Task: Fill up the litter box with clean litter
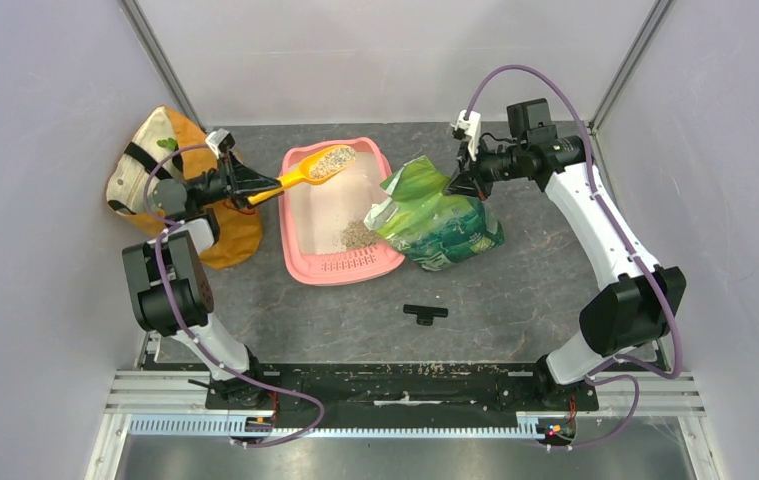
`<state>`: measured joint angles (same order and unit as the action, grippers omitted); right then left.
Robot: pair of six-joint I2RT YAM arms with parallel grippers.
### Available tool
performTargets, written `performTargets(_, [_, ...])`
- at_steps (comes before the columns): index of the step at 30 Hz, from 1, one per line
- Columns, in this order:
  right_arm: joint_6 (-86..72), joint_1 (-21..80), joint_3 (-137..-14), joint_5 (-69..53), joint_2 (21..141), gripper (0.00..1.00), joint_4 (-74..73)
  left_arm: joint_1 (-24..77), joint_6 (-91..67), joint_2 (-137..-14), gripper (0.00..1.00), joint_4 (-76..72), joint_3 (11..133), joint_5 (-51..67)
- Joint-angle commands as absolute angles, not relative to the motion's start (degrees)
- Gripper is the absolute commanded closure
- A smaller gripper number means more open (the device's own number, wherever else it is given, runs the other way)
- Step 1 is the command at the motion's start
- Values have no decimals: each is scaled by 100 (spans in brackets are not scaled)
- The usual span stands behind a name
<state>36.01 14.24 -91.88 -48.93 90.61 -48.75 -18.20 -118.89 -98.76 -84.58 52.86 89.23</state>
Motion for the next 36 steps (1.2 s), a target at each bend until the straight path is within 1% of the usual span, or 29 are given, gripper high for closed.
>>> performTargets(1, [3604, 1513, -9632, -4902, 8984, 100, -4798, -1977, -13861, -9601, 98, -8896, 5572, 8456])
performTargets(5, [3595, 1534, -9655, -4854, 8978, 100, -4845, -2056, -13992, -9538, 98, -8904, 5915, 8106])
performTargets(7, [3595, 1546, -9685, -4843, 8991, 100, -4889, -2043, -14011, -9545, 98, -8765, 5954, 8117])
performTargets(13, [3654, 1605, -9877, -4734, 9087, 100, -5119, -2048, -13704, -9544, 98, -8239, 5513, 8033])
performTargets(15, [3699, 1627, -9951, -4687, 9121, 100, -5223, -2071, -13251, -9402, 98, -7718, 5469, 7946])
performTargets(17, [3700, 1643, -9958, -4651, 9114, 100, -5267, -2099, -12220, -9077, 98, -6308, 5459, 7777])
performTargets(18, [3700, 1650, -9958, -4634, 9105, 100, -5281, -2109, -11317, -8841, 98, -5279, 5511, 7673])
performTargets(19, [3685, 1660, -9961, -4616, 9101, 100, -5290, -2133, -10129, -8610, 98, -3364, 5700, 7511])
performTargets(21, [3682, 1678, -9971, -4588, 9083, 100, -5325, -2140, -6527, -8368, 98, 1304, 6787, 6992])
performTargets(22, [3683, 1677, -9981, -4572, 9088, 100, -5356, -2120, -5161, -8463, 98, 2769, 7354, 6847])
performTargets(23, [3693, 1680, -9992, -4570, 9082, 100, -5366, -2118, -4942, -8574, 98, 2995, 7495, 6909])
performTargets(25, [3704, 1680, -9968, -4576, 9087, 100, -5369, -2161, -4989, -8626, 98, 2749, 7368, 7044])
performTargets(28, [3694, 1687, -9946, -4605, 9101, 100, -5327, -2144, -4576, -8509, 98, 2771, 7181, 7096])
performTargets(33, [3744, 1683, -9900, -4613, 9097, 100, -5309, -2136, -2551, -8552, 98, 4312, 7241, 7118])
performTargets(36, [3762, 1682, -9898, -4647, 9097, 100, -5309, -2136, -1383, -8655, 98, 5328, 7225, 6871])
